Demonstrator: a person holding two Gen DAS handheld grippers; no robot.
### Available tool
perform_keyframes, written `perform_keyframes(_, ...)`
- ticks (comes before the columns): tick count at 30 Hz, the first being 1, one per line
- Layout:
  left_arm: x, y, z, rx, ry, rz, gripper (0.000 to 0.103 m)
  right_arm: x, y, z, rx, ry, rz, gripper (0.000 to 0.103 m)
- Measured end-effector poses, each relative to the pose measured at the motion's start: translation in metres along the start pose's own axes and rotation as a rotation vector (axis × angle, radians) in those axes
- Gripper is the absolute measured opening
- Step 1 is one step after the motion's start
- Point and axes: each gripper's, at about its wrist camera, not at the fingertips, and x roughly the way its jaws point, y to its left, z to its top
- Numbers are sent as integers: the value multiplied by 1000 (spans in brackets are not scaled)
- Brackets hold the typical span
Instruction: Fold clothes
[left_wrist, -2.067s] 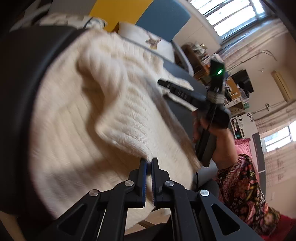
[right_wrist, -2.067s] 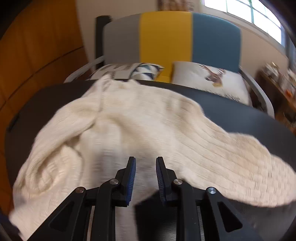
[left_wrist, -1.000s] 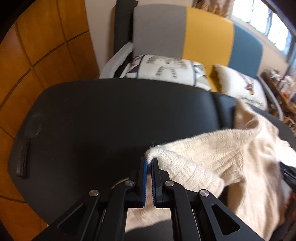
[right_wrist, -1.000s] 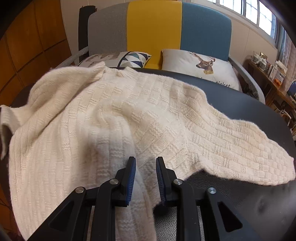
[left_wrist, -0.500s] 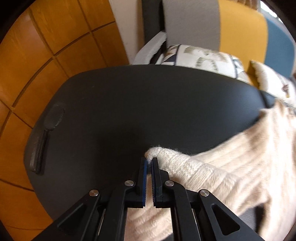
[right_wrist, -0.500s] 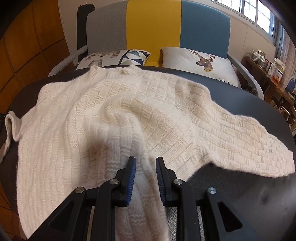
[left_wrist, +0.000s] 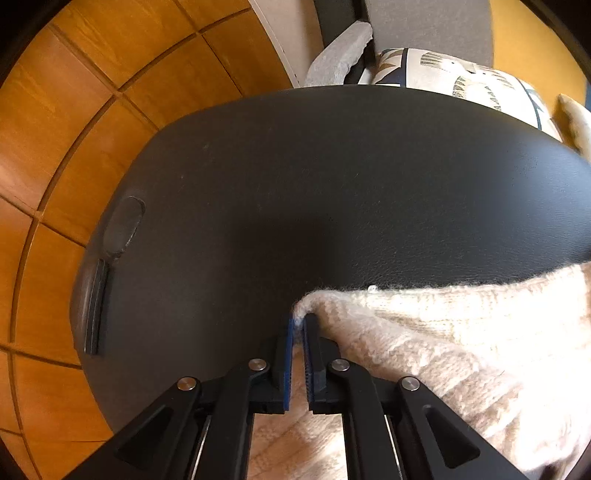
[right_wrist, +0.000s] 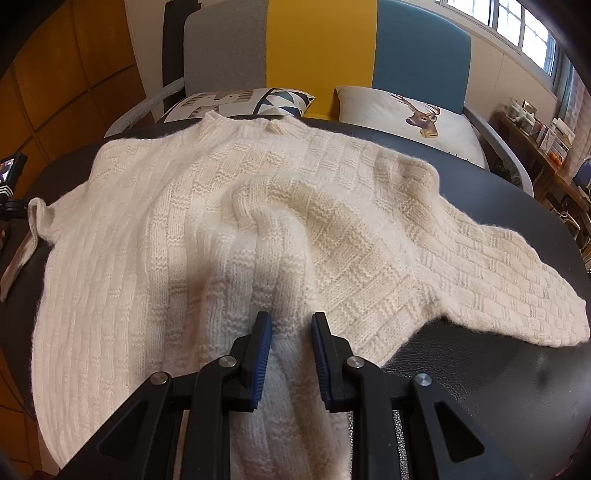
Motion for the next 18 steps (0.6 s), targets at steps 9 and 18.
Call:
perform_keyframes(9, -30, 39, -14, -74, -29, -56, 15, -9, -16, 2, 44, -35, 38, 22)
perform_keyframes(18, -65, 60, -63, -43, -81, -71, 41, -32, -51, 6, 98, -102, 22, 22)
